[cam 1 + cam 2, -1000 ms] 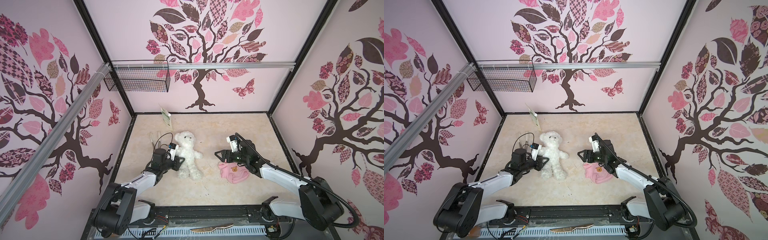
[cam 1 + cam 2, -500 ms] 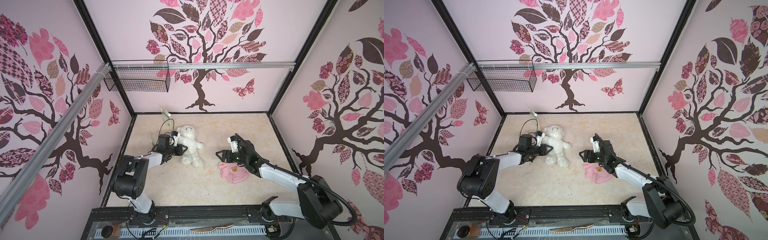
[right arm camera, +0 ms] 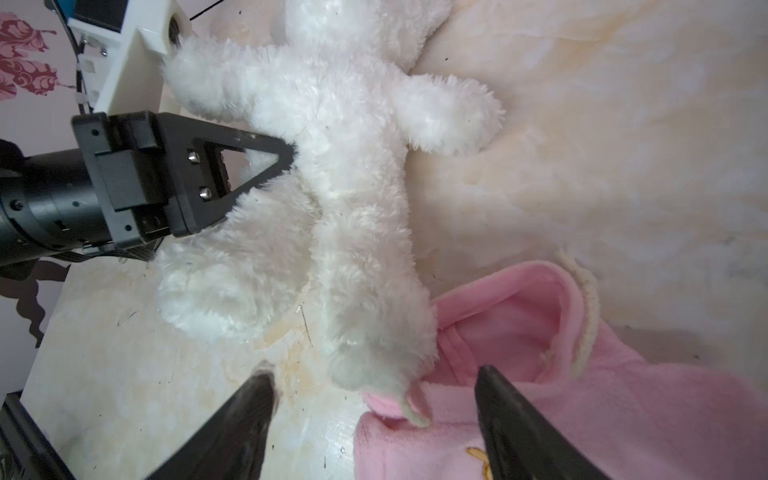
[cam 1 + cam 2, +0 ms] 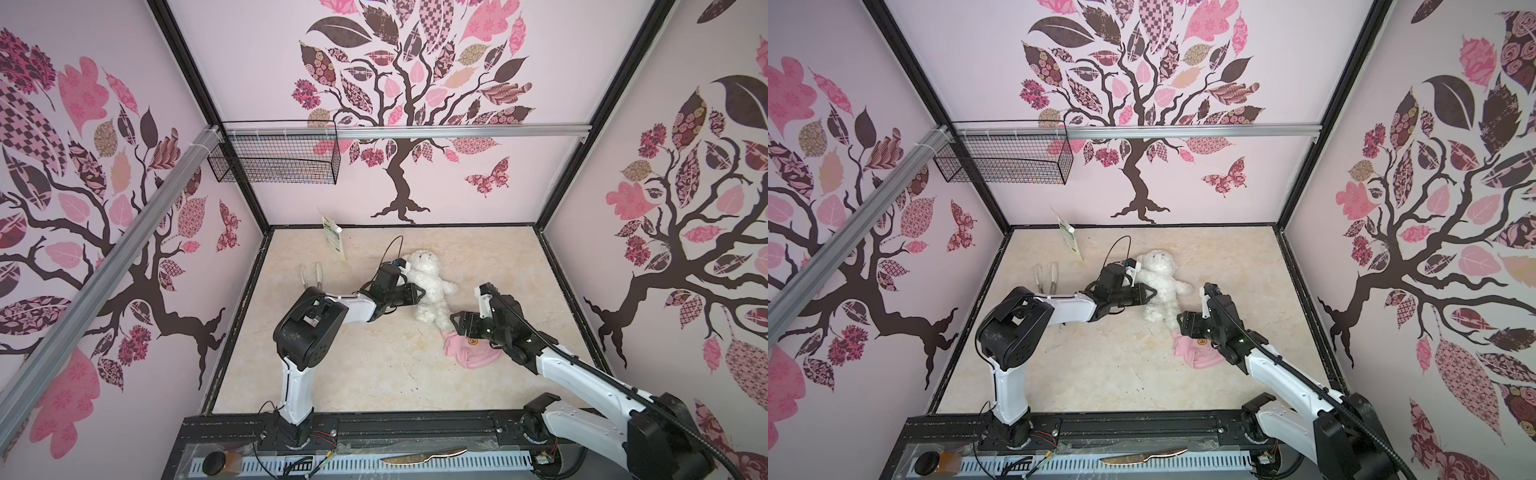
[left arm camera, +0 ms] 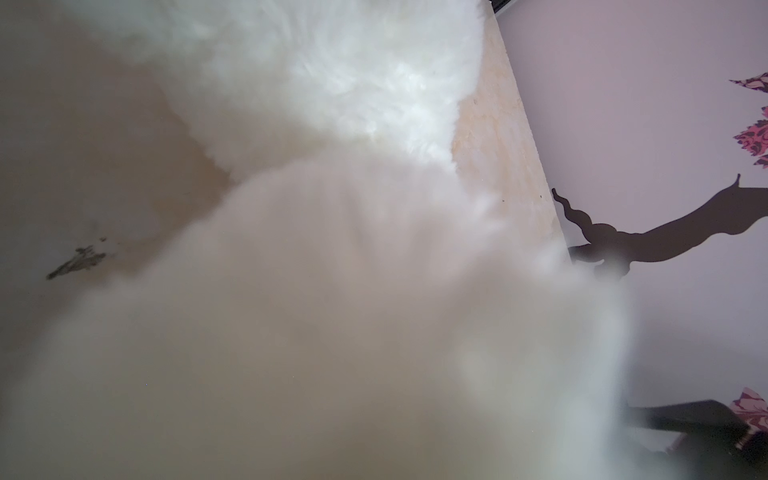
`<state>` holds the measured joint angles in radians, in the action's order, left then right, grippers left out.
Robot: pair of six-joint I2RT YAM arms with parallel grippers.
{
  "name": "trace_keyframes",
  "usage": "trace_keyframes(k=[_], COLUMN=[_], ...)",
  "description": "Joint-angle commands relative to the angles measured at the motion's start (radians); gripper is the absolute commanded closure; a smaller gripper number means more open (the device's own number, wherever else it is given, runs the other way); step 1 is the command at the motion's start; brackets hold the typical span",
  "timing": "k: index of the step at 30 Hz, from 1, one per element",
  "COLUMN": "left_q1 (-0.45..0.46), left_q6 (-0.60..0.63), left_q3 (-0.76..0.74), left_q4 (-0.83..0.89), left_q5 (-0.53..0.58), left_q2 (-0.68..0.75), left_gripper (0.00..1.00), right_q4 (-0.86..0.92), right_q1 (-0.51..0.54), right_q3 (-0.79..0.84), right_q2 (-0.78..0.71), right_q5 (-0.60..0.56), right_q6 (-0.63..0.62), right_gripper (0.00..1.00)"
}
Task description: Dress the teddy bear
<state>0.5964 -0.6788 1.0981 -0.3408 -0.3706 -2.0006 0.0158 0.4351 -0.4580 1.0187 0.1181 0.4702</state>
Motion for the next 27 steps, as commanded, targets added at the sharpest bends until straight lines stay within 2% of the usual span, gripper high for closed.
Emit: trace_keyframes(k=[1,5,9,15,19,20,24,27], left_q1=[-0.009,-0.007,-0.008,-0.017,-0.020,-0.020,-0.023,-0.027], left_q6=[-0.025,-0.015,0.050,0.197,0.266,0.280,0.298,0.270], left_q3=[0.083,0.129,0.133,0.120,0.085,0.071,-0.030,-0.157], left_q4=[-0.049,-0.031,0.009,0.115,0.164,0.170,0.244,0.247], left_q5=[0.050,0.022,0.007,0.080,0.140,0.153,0.217,0.245], left_q2=[-0.045,-0.080,-0.057,0.069,0.170,0.197,0.328,0.471], left_gripper=[0.76,0.69,0.50,0.19,0.13,0.13,0.13,0.13], right_q4=[0.062,0.060,0.033,-0.007,-0.093,-0.102,-0.113,-0.128], right_q1=[-0.004,-0.005,-0.004,-0.003,0.002,0.002,0.008,0.036], right_q3=[0.040,0.054,0.080,0.110,0.122,0.118,0.108,0.141], right_q2=[-0.041,-0.016,-0.002,0.065,0.140,0.160,0.219,0.201], right_q5=[-0.062,-0.081,-0.118,-0.019,0.044,0.054,0.127,0.187], right_q6=[0.032,0.064,0.062,0.085,0.093,0.091,0.089,0.125], right_gripper=[0.22,0.25,0.28,0.40,0.44,0.48,0.77,0.89])
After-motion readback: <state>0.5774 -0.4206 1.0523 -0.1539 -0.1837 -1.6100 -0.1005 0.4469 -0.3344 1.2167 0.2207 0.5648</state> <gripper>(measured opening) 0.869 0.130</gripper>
